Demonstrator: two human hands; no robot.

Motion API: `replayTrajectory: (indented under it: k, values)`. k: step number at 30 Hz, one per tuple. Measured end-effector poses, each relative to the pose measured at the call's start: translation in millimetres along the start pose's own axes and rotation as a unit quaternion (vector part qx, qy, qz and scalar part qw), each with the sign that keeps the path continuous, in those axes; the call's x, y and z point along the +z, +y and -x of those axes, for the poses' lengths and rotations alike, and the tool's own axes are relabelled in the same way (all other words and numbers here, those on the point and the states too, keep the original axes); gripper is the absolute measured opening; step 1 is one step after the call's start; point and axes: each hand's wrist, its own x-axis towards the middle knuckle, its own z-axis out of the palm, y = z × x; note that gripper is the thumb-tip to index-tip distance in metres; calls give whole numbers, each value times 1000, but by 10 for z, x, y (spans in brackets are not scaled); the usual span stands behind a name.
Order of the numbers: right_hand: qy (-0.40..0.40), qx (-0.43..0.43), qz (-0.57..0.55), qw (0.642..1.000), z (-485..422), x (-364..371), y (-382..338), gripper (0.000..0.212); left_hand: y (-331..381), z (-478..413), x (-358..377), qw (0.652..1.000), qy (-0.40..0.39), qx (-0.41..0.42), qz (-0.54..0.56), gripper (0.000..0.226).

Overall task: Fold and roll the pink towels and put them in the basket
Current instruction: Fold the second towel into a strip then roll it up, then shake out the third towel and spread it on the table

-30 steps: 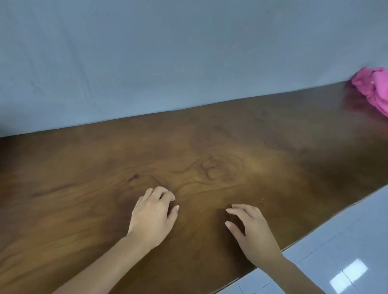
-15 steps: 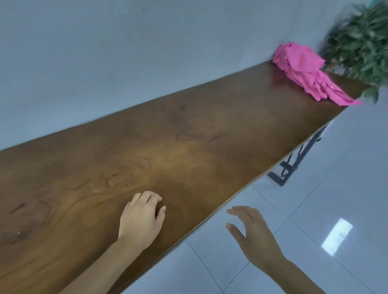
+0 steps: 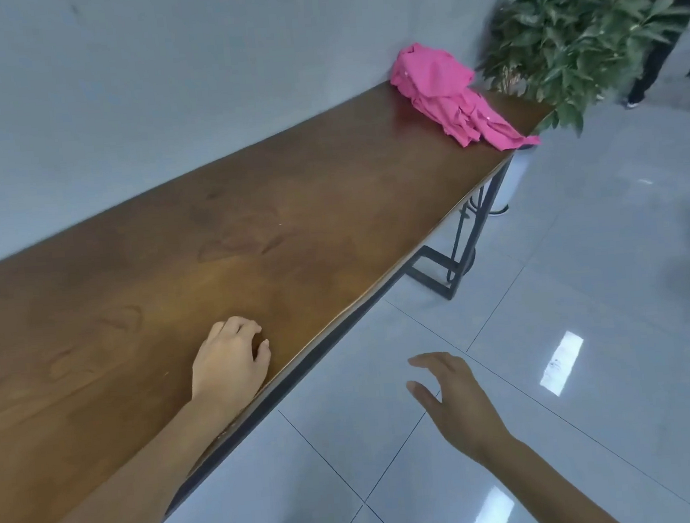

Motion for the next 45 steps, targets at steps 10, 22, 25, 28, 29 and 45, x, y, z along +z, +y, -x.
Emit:
replayTrajectory:
  k: [10,22,25,28,29,45]
  values:
    - [26,58,-4,998,-445,-468,389,46,696,-798,411,997,2,72,23,23]
    - [34,117,49,991,-1570,-1076,973,57,1300,-2212,960,989,10,141,45,20]
    - [34,142,58,988,-1905,-1200,1074,38,1414,-2627,1082,989,0,139,51,24]
    - [48,155,56,985,-2197,-1313,1143,37,1550,-3009,1193,988,-6,144,50,27]
    - [53,158,55,985,-2286,-1354,1167,37,1595,-3138,1229,988,-10,147,51,28]
    - [61,163,85,981,-3879,-2222,1741,36,2099,-4182,1681,997,-39,57,26,49]
